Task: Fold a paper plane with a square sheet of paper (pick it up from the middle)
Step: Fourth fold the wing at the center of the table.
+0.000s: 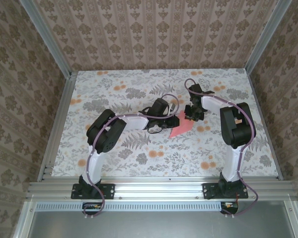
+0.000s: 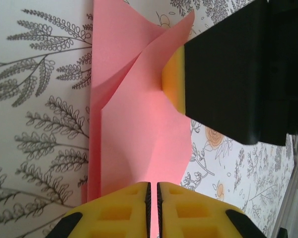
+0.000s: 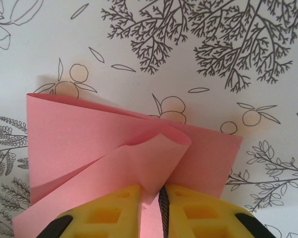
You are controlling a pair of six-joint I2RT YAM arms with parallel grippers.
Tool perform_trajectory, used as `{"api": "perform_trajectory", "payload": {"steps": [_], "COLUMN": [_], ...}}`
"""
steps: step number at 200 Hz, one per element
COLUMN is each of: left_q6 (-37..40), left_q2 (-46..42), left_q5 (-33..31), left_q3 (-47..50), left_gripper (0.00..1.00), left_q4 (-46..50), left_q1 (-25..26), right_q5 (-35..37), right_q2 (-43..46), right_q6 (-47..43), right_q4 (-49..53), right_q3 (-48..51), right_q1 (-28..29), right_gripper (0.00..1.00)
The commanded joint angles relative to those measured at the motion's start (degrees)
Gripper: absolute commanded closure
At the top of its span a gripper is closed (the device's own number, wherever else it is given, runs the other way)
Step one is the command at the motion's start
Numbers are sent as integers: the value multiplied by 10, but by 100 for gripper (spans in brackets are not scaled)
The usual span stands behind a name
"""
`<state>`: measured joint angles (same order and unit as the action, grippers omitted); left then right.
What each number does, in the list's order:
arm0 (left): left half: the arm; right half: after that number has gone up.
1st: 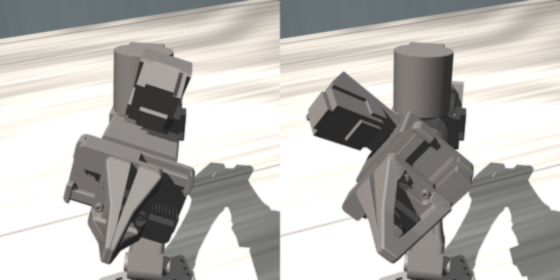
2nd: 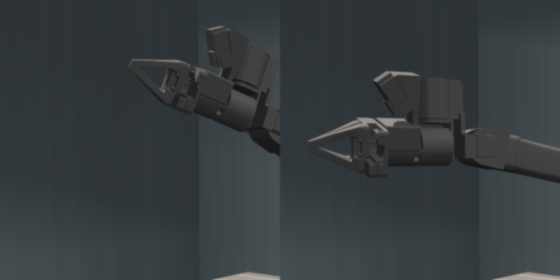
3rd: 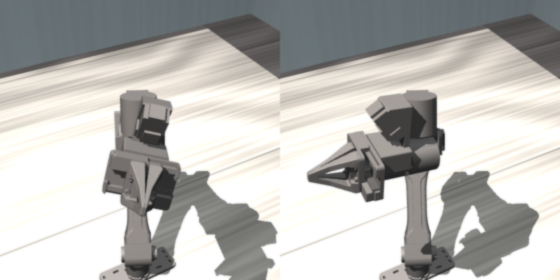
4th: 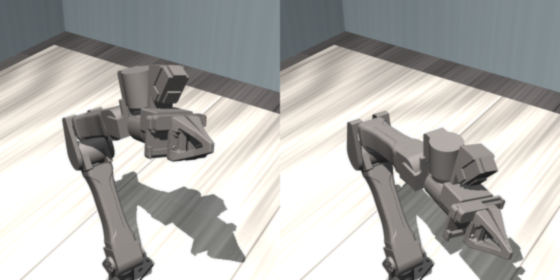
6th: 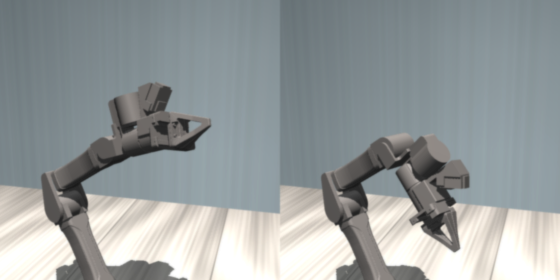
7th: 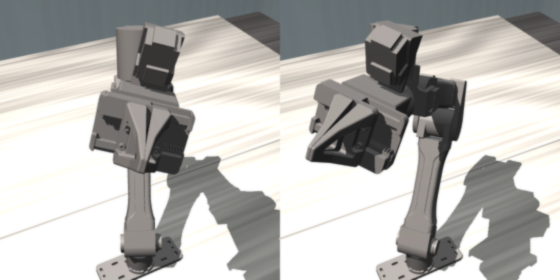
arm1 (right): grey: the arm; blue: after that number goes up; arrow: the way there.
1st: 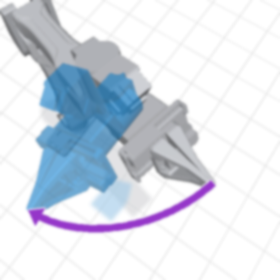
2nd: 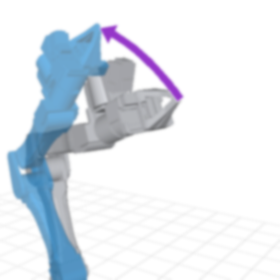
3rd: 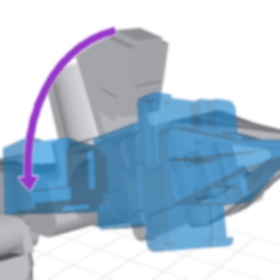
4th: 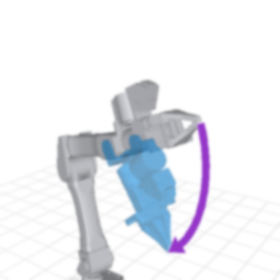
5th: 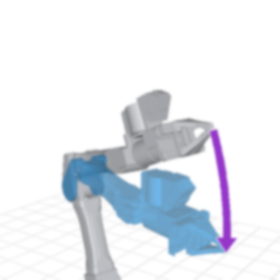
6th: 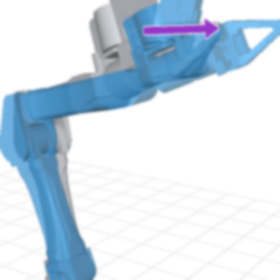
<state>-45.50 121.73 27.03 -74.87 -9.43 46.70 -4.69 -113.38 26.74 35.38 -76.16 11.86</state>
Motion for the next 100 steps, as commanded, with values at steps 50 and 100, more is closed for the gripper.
{"api": "perform_trajectory", "payload": {"steps": [50,100], "left_q6": [15,36], "left_q2": [41,51], "left_q5": [-3,2], "left_q3": [-47,-59], "left_gripper": [88,90], "left_q4": [60,97], "left_q1": [5,11], "right_q5": [17,17], "right_q2": [-18,-17], "right_q6": [-4,-4], "right_q4": [20,18], "right_q3": [-7,-5], "right_q1": [-3,-4], "right_gripper": [80,83]}}
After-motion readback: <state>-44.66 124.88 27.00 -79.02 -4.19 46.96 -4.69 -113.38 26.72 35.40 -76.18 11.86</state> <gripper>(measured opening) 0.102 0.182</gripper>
